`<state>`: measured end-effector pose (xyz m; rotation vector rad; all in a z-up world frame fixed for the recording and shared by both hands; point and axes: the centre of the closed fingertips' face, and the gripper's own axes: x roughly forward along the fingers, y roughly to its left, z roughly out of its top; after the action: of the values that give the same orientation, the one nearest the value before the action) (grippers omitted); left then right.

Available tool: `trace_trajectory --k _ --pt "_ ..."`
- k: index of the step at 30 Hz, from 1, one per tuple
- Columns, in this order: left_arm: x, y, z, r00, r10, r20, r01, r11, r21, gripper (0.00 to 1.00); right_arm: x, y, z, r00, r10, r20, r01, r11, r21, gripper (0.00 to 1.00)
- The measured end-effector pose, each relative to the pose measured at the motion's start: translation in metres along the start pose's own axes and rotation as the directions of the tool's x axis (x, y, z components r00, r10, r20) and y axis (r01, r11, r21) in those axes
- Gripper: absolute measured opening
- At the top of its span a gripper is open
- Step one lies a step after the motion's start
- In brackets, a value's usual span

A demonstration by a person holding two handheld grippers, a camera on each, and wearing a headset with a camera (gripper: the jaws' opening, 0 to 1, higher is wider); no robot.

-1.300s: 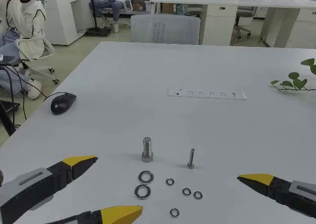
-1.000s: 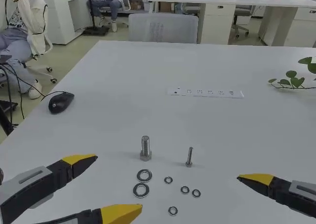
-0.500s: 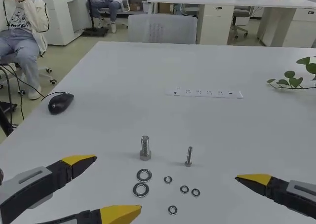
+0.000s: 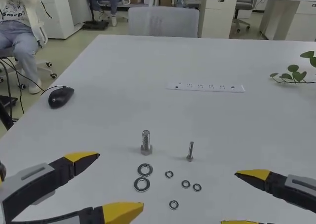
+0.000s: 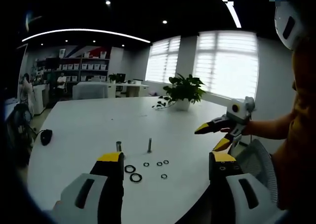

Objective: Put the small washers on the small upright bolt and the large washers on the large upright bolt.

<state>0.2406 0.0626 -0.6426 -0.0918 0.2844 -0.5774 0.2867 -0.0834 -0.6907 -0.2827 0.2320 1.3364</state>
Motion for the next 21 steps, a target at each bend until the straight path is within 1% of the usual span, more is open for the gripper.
trace_trajectory --k 11,17,21 --pt "0.002 0.005 -0.003 1.0000 -0.001 -0.008 0.001 1.000 -0.014 0.70 0.016 -0.014 -0.007 0.9990 0.029 -0.035 -0.030 1.000 -0.011 0.53" --pt "0.003 0.009 -0.006 0.9999 0.005 -0.015 -0.006 1.000 -0.019 0.70 0.021 -0.016 -0.008 0.9985 0.039 -0.040 -0.039 0.999 -0.010 0.53" --pt "0.003 0.012 -0.007 0.9998 0.011 -0.017 -0.011 1.000 -0.021 0.70 0.026 -0.014 -0.014 0.9973 0.052 -0.052 -0.052 0.999 0.001 0.53"
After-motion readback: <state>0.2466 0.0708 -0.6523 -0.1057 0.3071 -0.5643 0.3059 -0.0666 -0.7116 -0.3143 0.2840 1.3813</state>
